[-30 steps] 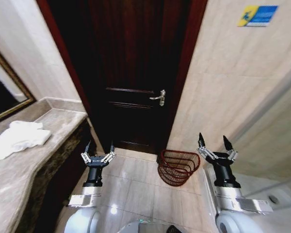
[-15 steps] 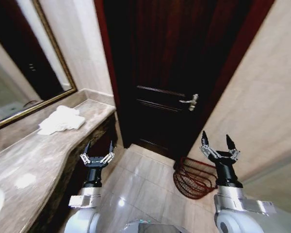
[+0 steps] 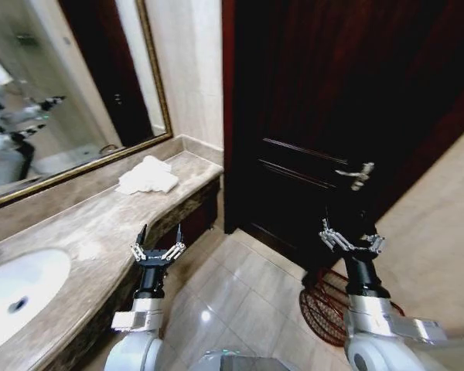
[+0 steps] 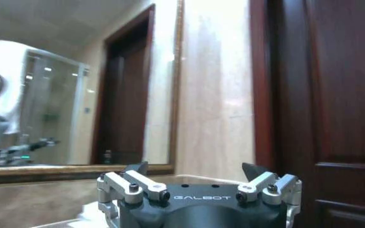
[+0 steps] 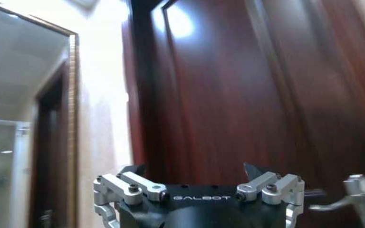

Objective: Discard the used towel into the hamper.

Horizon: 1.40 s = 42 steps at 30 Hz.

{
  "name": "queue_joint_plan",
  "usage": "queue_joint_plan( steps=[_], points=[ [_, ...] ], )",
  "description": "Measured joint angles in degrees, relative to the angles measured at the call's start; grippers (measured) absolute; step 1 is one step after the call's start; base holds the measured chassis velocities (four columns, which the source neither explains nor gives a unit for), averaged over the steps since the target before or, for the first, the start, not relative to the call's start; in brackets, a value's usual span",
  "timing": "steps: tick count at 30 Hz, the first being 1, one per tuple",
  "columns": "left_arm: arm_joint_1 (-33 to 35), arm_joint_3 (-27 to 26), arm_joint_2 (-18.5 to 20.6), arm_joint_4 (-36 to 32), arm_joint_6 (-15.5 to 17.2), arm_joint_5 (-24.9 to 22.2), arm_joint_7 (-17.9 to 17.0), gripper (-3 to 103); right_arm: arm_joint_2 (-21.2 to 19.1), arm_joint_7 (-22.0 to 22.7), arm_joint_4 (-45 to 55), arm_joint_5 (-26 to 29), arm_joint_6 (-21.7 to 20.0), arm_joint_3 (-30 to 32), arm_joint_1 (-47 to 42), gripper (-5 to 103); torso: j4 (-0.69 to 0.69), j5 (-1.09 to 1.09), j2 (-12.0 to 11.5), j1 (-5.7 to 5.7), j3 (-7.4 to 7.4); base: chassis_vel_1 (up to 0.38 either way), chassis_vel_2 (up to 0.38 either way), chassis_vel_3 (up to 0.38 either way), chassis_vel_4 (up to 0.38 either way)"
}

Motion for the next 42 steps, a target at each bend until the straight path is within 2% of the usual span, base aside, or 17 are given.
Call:
queue_joint_plan(
  steps=[3, 7, 17, 24, 25, 36, 42],
  points=[
    [0.0, 0.0, 0.0, -0.1, 0.0, 0.0, 0.0, 97, -0.1, -3.3, 0.1, 0.5, 0.3, 0.4, 0.0, 100, 0.00, 0.00, 0.0, 0.00, 0.00, 0.113, 0.132, 0.124, 0.137],
    [0.0, -0.1, 0.0, -0.2, 0.0, 0.0, 0.0, 97, -0.1, -5.5, -0.2, 0.7, 0.9, 0.7, 0.1, 100, 0.00, -0.01, 0.0, 0.00, 0.00, 0.133, 0.129, 0.106, 0.120],
    [-0.1, -0.3, 0.0, -0.4, 0.0, -0.3, -0.6, 97, -0.1, -5.4, -0.9, -0.3, 1.5, 1.5, 0.0, 100, 0.00, -0.01, 0.0, 0.00, 0.00, 0.129, 0.130, 0.120, 0.133],
    [-0.2, -0.6, 0.0, -0.2, -1.9, -1.6, -0.6, 98, 0.2, -4.9, -0.3, -1.9, -0.4, 2.2, -0.3, 100, 0.01, -0.02, 0.0, 0.00, 0.00, 0.109, 0.099, 0.105, 0.109],
    [-0.1, -0.8, 0.0, -0.1, -2.2, -1.5, -0.6, 102, 0.3, -4.5, -0.3, -2.5, -0.7, 2.4, -0.4, 100, 0.01, 0.00, 0.0, 0.00, 0.00, 0.047, 0.077, 0.047, 0.047],
    [0.1, -0.8, 0.0, 0.7, -2.7, 2.0, -1.3, 94, 1.1, -4.2, -0.3, -3.2, -0.7, 2.0, -0.9, 100, -0.01, 0.00, 0.0, -0.01, -0.01, 0.000, 0.000, 0.000, 0.000],
    [0.1, -0.8, 0.0, 0.7, -2.4, 2.3, -2.3, 98, 1.5, -4.3, -0.7, -3.1, 0.0, 2.1, -1.5, 100, -0.01, -0.01, 0.0, -0.01, -0.01, -0.034, 0.025, 0.024, -0.023]
  ],
)
